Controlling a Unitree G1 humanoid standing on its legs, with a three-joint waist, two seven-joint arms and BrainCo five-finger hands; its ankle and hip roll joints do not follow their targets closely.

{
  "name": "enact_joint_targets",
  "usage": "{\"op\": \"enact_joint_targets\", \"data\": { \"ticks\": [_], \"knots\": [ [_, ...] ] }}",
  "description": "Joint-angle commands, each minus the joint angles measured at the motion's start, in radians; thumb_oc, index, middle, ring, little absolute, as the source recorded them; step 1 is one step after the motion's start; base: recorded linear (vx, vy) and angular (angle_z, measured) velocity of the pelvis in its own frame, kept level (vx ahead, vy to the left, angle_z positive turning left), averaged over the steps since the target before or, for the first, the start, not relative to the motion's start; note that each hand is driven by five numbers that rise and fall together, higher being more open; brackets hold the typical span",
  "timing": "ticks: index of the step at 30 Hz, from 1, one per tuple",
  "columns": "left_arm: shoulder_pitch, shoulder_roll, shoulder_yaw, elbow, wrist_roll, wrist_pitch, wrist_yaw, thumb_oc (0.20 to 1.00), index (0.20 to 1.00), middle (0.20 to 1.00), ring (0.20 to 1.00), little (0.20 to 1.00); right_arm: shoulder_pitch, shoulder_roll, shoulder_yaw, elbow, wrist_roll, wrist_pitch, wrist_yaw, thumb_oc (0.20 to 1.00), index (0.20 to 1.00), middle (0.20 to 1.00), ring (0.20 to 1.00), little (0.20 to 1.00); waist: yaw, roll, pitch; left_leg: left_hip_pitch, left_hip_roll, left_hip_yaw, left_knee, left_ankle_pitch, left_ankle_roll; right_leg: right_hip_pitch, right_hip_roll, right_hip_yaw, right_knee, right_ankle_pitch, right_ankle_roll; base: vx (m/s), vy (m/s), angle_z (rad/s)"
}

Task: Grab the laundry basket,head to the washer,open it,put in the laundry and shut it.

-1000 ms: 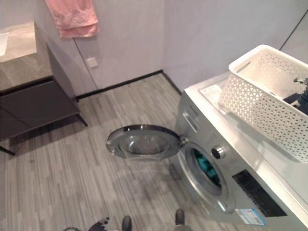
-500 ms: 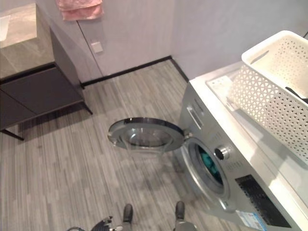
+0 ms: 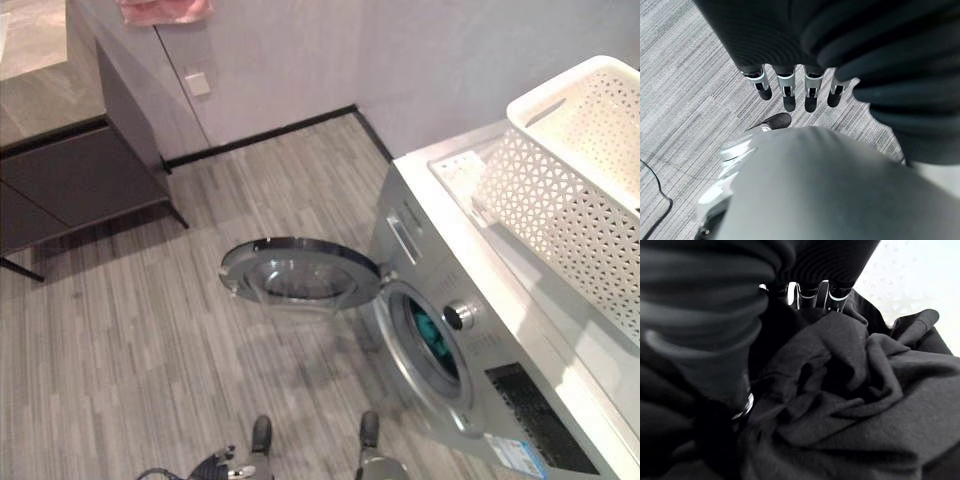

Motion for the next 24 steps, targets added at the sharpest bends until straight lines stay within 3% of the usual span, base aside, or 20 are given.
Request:
{"op": "enact_joint_targets", "data": {
  "ticks": [1, 4, 6, 10, 11, 23, 24],
  "knots": [
    [-0.028, 0.006, -0.060, 0.020, -0.030, -0.016, -0.014, 1.000, 1.000, 1.000, 1.000, 1.000, 0.008, 0.017, 0.112, -0.003, 0.048, -0.013, 0.054, 0.200, 0.200, 0.200, 0.200, 0.200, 0.007, -0.078, 0.016, 0.114, 0.046, -0.017, 0.004, 0.092, -0.030, -0.030, -0.074, 0.063, 0.088, -0.091, 0.058, 0.00, 0.000, 0.00],
    [-0.032, 0.002, -0.057, 0.031, -0.026, -0.013, -0.008, 1.000, 1.000, 1.000, 1.000, 1.000, -0.002, 0.021, 0.097, 0.017, 0.041, -0.021, 0.025, 0.200, 0.200, 0.200, 0.200, 0.200, 0.006, -0.079, 0.013, 0.117, 0.047, -0.015, 0.004, 0.093, -0.031, -0.024, -0.075, 0.064, 0.085, -0.091, 0.057, 0.00, 0.000, 0.00],
    [-0.045, -0.005, -0.043, 0.074, -0.015, -0.009, 0.019, 1.000, 1.000, 1.000, 1.000, 1.000, -0.032, 0.033, -0.019, 0.118, 0.072, -0.037, -0.105, 0.200, 0.200, 0.200, 0.200, 0.200, 0.001, -0.079, 0.003, 0.125, 0.044, -0.013, 0.004, 0.090, -0.033, -0.009, -0.078, 0.067, 0.076, -0.086, 0.057, -0.02, 0.046, -0.03],
    [-0.048, -0.004, -0.035, 0.093, -0.005, -0.002, 0.027, 1.000, 1.000, 1.000, 1.000, 1.000, -0.050, 0.042, -0.100, 0.198, 0.079, -0.031, -0.177, 0.200, 0.200, 0.200, 0.200, 0.200, 0.001, -0.081, -0.005, 0.135, 0.044, -0.009, 0.004, 0.082, -0.031, 0.006, -0.080, 0.067, 0.073, -0.087, 0.057, 0.00, 0.019, 0.00],
    [-0.047, -0.004, -0.027, 0.102, -0.002, 0.000, 0.034, 1.000, 1.000, 1.000, 1.000, 1.000, -0.073, 0.037, -0.173, 0.238, 0.092, -0.028, -0.247, 0.200, 0.200, 0.200, 0.200, 0.200, -0.002, -0.081, -0.014, 0.142, 0.043, -0.005, 0.004, 0.073, -0.028, 0.015, -0.081, 0.067, 0.071, -0.086, 0.057, 0.02, 0.032, 0.01],
    [-0.054, -0.010, 0.003, 0.140, 0.049, 0.005, 0.075, 1.000, 1.000, 1.000, 1.000, 1.000, -0.051, -0.027, -0.503, 0.037, 0.072, -0.045, -0.598, 0.200, 0.200, 0.200, 0.200, 0.200, -0.024, -0.083, -0.066, 0.194, 0.039, 0.014, 0.004, -0.005, -0.007, 0.065, -0.089, 0.080, 0.072, -0.096, 0.062, 0.02, 0.030, -0.02],
    [-0.054, -0.012, 0.006, 0.144, 0.058, 0.007, 0.084, 1.000, 1.000, 1.000, 1.000, 1.000, -0.027, -0.031, -0.566, -0.010, 0.041, -0.040, -0.668, 0.200, 0.200, 0.200, 0.200, 0.200, -0.024, -0.083, -0.074, 0.201, 0.037, 0.017, 0.004, -0.016, -0.003, 0.070, -0.090, 0.085, 0.071, -0.096, 0.064, 0.02, 0.025, -0.06]
  ]
}}
